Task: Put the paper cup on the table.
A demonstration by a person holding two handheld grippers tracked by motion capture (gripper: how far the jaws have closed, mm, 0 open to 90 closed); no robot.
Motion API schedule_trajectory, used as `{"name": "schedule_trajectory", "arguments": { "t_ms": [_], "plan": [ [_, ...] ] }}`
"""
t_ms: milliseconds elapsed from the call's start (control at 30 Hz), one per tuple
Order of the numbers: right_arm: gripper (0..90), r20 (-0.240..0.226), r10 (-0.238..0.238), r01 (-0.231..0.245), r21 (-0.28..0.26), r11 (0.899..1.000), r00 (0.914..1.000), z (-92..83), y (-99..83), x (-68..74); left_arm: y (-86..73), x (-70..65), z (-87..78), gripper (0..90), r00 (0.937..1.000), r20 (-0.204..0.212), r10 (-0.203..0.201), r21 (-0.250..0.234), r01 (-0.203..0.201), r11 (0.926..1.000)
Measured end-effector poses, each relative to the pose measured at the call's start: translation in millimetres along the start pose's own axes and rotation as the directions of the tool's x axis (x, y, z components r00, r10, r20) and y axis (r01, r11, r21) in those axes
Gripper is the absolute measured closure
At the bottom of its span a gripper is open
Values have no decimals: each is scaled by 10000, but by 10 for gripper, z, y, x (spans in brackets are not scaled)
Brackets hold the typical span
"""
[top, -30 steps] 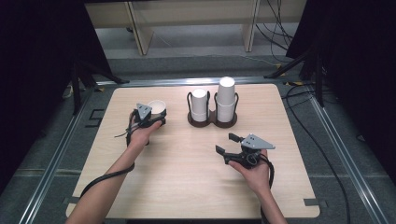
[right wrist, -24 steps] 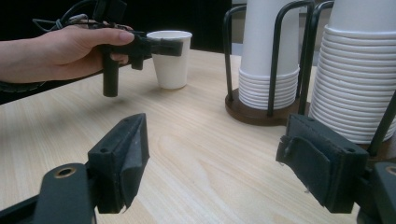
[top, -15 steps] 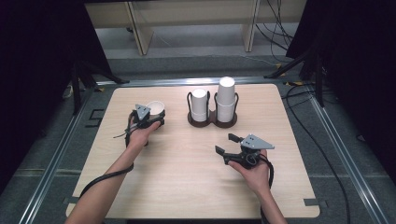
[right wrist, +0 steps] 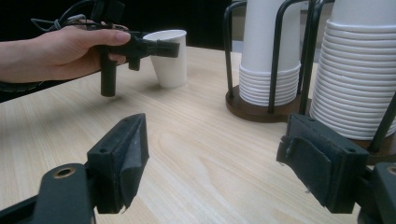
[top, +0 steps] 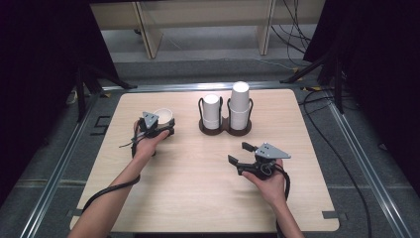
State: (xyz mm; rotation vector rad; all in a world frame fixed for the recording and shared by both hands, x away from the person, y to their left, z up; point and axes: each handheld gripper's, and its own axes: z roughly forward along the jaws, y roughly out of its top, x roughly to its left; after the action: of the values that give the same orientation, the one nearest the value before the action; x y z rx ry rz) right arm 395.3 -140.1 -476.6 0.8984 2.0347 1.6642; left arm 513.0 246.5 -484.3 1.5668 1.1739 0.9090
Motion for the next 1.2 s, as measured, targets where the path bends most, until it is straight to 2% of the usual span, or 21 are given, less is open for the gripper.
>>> {"name": "schedule_trajectory", "arguments": {
  "t_ms": [100,133,200,233,267,300,333,367,433,467,500,600,733,800,833,900,933,1000,1067,1133,1200],
  "plan": [
    [224,26,43,-43,31,10000,10000,0,0,4,-4,-5,-31,70,9999,85,75,51,-75,10000],
    [224,-35,291,-291,129,9995,9996,-3,-3,19,-6,-5,-37,53,9998,118,156,-18,-156,9999],
    [222,-29,401,-401,87,9992,9992,-3,-10,28,-3,-11,-69,31,9998,128,170,77,-171,9998],
    [221,11,-34,34,61,10000,10000,-4,-4,-5,-2,-11,-83,20,9998,99,182,57,-182,9998],
    [220,-11,15,-15,90,10000,10000,-6,-6,-6,1,-6,-91,12,9997,135,189,28,-190,9998],
    [219,-194,136,-140,-160,9998,9997,10,-14,-8,6,-7,-113,8,9999,120,122,74,-123,9999],
    [219,-136,281,-282,-29,9996,9995,1,-11,1,12,-5,-139,5,9998,113,169,134,-171,9998],
    [219,18,170,-170,-168,9997,9999,3,-11,-7,16,-4,-155,4,9998,86,199,180,-201,9996],
    [219,-118,381,-382,-42,9993,9992,-10,-10,-10,28,4,-211,3,9998,78,168,213,-170,9996],
    [219,124,127,-126,-93,9999,9998,-18,-8,-29,32,9,-240,2,9998,55,202,261,-203,9995],
    [220,160,140,-142,102,9998,9998,-32,-5,-34,33,13,-259,1,9997,38,222,240,-223,9995],
    [219,286,196,-191,-168,9997,9994,-30,-23,-62,42,37,-365,0,9998,23,213,193,-213,9996],
    [219,115,629,-626,-234,9978,9980,-30,-29,-68,50,49,-495,0,9999,-2,173,51,-173,9998],
    [219,351,342,-336,-175,9993,9988,-48,-25,-83,46,50,-571,1,9996,90,249,2,-249,9997],
    [217,364,370,-370,-18,9993,9987,-56,-23,-82,43,47,-605,1,9996,116,269,-6,-269,9996],
    [216,340,342,-336,-187,9993,9988,-37,-34,-88,33,38,-673,2,9995,159,269,-96,-267,9996],
    [216,301,439,-436,-92,9990,9986,-40,-34,-82,30,35,-694,2,9980,527,344,-217,-333,9992],
    [216,251,536,-536,-19,9986,9982,-38,-34,-77,10,32,-772,3,9994,259,240,-199,-235,9995],
    [216,346,398,-396,-56,9992,9986,-43,-32,-82,-17,32,-826,3,9993,287,250,-314,-241,9992],
    [213,346,293,-290,-78,9995,9990,-43,-31,-92,-48,18,-908,3,9996,278,12,-107,-9,9999],
    [210,401,436,-435,-42,9990,9982,-53,-33,-87,-81,20,-973,5,9995,320,56,-138,-52,9999]
  ]
}}
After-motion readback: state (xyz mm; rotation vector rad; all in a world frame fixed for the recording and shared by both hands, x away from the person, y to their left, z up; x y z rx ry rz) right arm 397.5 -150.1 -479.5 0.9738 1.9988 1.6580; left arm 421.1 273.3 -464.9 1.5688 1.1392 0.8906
